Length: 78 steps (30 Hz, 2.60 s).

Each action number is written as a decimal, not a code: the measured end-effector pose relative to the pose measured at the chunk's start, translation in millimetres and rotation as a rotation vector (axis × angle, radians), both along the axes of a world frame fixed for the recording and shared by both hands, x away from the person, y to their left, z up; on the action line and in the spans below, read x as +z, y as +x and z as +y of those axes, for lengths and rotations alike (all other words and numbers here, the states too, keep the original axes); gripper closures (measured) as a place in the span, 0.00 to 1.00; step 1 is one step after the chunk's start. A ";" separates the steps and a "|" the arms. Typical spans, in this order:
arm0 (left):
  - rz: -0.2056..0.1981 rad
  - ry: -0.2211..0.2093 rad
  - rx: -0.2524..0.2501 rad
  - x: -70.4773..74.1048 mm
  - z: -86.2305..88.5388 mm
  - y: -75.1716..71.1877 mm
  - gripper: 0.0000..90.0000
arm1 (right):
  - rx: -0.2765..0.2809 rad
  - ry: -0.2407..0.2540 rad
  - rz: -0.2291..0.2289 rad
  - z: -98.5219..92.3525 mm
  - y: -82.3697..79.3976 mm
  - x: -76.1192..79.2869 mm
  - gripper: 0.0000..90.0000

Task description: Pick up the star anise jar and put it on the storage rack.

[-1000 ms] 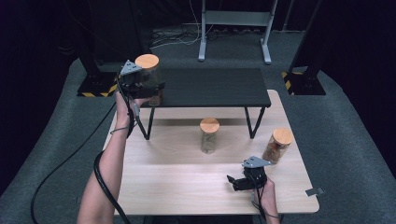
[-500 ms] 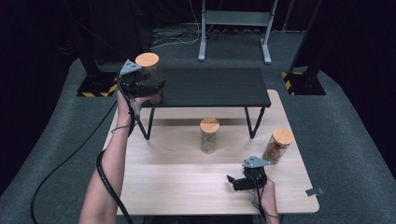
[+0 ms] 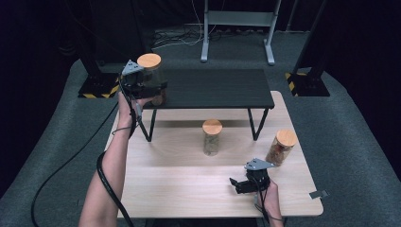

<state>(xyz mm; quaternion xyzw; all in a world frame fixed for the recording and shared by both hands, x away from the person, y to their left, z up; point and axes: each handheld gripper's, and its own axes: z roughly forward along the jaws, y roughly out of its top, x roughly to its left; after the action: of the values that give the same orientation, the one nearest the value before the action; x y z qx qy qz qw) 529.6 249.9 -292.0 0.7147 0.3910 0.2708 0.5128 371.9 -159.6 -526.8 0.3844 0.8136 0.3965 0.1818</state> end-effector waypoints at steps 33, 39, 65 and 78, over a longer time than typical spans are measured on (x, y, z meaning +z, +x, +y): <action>0.135 0.262 -0.079 -22.1 15.2 -59.8 0.00 | -0.004 0.017 -0.011 -1.7 -0.7 0.5 0.02; 0.178 0.315 -0.096 -51.5 16.5 -80.9 0.00 | -0.003 0.025 -0.011 -2.1 -0.5 0.6 0.02; 0.391 0.220 0.091 -237.0 28.4 -152.6 0.00 | 0.002 0.039 -0.019 -3.2 -1.3 1.0 0.02; 0.387 0.233 0.143 -238.0 29.0 -156.1 0.00 | -0.002 0.032 -0.026 -2.5 -1.3 0.8 0.02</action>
<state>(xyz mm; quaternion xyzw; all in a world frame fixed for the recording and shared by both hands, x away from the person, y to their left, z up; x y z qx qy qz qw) 373.5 278.9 -530.0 0.7782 0.4976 0.2077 0.3218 370.7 -162.1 -525.9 0.3827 0.8045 0.4142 0.1863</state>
